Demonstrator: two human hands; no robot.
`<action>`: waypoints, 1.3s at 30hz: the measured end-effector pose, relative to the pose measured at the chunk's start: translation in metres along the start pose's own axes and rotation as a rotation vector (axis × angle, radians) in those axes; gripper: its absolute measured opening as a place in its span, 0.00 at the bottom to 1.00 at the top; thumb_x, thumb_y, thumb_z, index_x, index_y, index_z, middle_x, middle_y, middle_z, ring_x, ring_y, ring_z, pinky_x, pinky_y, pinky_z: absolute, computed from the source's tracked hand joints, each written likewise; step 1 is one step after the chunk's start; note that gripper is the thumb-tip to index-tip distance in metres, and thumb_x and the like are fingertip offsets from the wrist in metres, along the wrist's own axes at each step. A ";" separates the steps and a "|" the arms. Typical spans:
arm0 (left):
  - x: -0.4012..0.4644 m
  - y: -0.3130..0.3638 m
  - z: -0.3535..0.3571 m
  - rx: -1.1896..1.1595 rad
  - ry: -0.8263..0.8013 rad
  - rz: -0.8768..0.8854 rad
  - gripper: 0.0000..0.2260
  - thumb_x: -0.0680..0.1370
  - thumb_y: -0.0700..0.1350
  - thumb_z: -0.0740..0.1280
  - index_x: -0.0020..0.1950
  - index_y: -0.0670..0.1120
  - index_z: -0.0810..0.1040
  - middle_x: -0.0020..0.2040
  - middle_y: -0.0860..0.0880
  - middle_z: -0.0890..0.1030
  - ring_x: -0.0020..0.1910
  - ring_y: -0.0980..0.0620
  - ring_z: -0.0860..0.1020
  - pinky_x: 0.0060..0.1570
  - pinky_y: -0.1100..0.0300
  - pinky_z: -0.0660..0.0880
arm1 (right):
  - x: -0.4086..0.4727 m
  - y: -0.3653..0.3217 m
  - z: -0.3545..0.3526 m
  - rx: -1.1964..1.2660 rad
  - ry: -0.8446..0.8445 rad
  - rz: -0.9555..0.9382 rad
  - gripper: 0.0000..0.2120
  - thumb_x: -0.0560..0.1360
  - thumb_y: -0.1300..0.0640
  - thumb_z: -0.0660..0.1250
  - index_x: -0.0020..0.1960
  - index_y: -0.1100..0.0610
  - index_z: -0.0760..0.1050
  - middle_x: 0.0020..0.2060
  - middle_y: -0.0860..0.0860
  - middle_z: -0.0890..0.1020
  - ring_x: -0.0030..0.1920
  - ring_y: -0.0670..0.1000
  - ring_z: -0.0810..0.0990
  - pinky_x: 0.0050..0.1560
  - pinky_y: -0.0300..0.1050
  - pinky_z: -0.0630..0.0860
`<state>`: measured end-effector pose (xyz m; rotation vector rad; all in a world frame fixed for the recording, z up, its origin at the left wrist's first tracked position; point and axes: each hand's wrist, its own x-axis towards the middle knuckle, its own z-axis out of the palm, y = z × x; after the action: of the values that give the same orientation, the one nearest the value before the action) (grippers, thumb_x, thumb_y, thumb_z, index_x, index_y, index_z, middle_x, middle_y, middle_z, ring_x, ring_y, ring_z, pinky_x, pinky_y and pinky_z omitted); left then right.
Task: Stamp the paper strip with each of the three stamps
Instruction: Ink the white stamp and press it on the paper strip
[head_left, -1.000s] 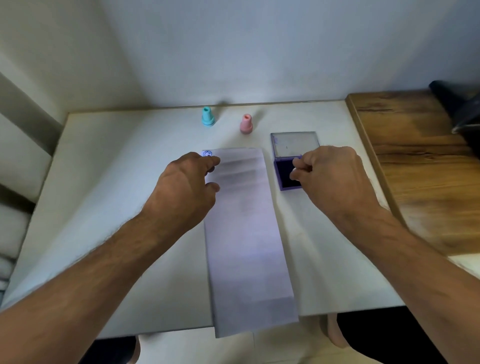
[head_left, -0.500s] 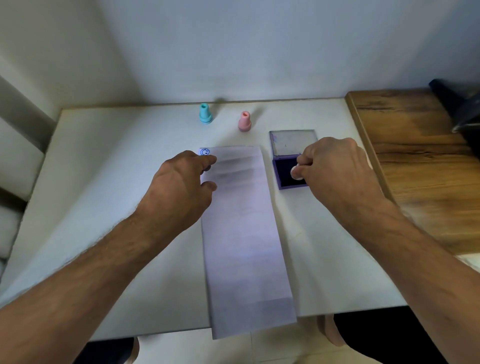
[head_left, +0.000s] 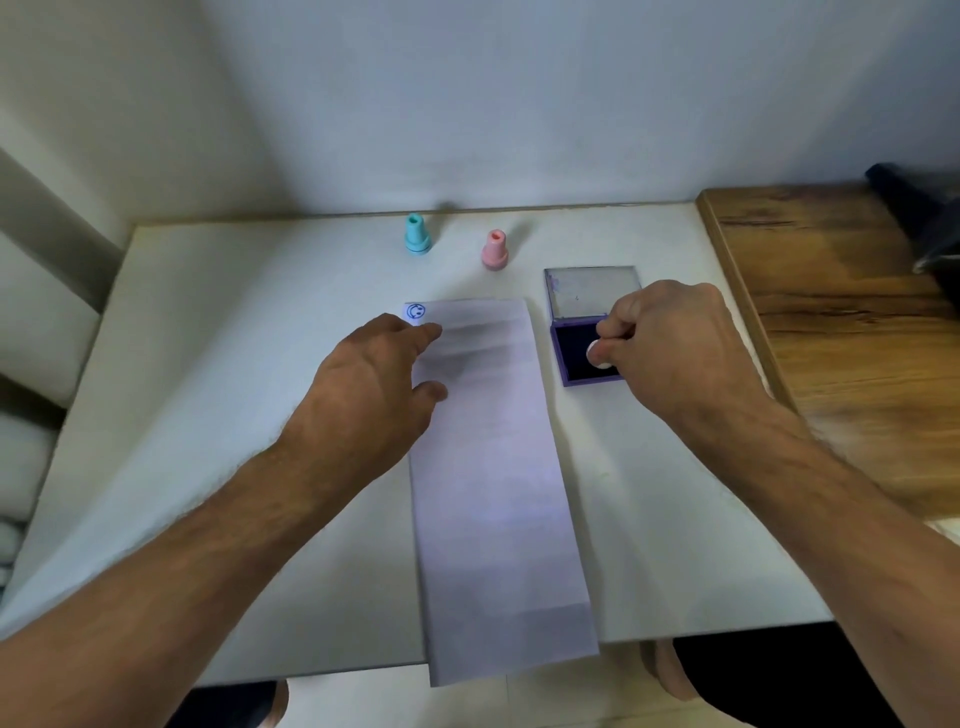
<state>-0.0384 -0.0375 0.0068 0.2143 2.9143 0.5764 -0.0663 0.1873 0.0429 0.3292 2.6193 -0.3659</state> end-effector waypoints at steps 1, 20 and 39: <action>-0.001 0.000 0.000 0.012 0.000 0.008 0.26 0.76 0.49 0.69 0.73 0.50 0.69 0.66 0.48 0.75 0.62 0.47 0.75 0.64 0.55 0.71 | -0.002 0.000 -0.002 0.003 -0.044 0.009 0.17 0.76 0.52 0.69 0.62 0.59 0.78 0.59 0.56 0.80 0.60 0.57 0.77 0.62 0.50 0.74; -0.004 -0.006 0.001 0.074 -0.106 0.078 0.29 0.77 0.56 0.65 0.76 0.51 0.63 0.75 0.52 0.66 0.71 0.51 0.68 0.71 0.57 0.63 | -0.012 0.004 0.016 0.319 0.471 -0.220 0.11 0.73 0.50 0.73 0.54 0.53 0.83 0.45 0.49 0.86 0.43 0.49 0.83 0.47 0.43 0.80; -0.005 -0.009 0.015 0.104 -0.107 0.194 0.24 0.78 0.54 0.65 0.72 0.49 0.68 0.73 0.51 0.67 0.69 0.50 0.68 0.65 0.56 0.68 | 0.021 -0.088 0.096 1.366 0.503 -0.103 0.08 0.73 0.59 0.71 0.47 0.47 0.84 0.41 0.47 0.87 0.36 0.44 0.80 0.46 0.48 0.82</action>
<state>-0.0321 -0.0416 -0.0095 0.5294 2.8404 0.4259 -0.0700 0.0782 -0.0318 0.7606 2.3533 -2.3215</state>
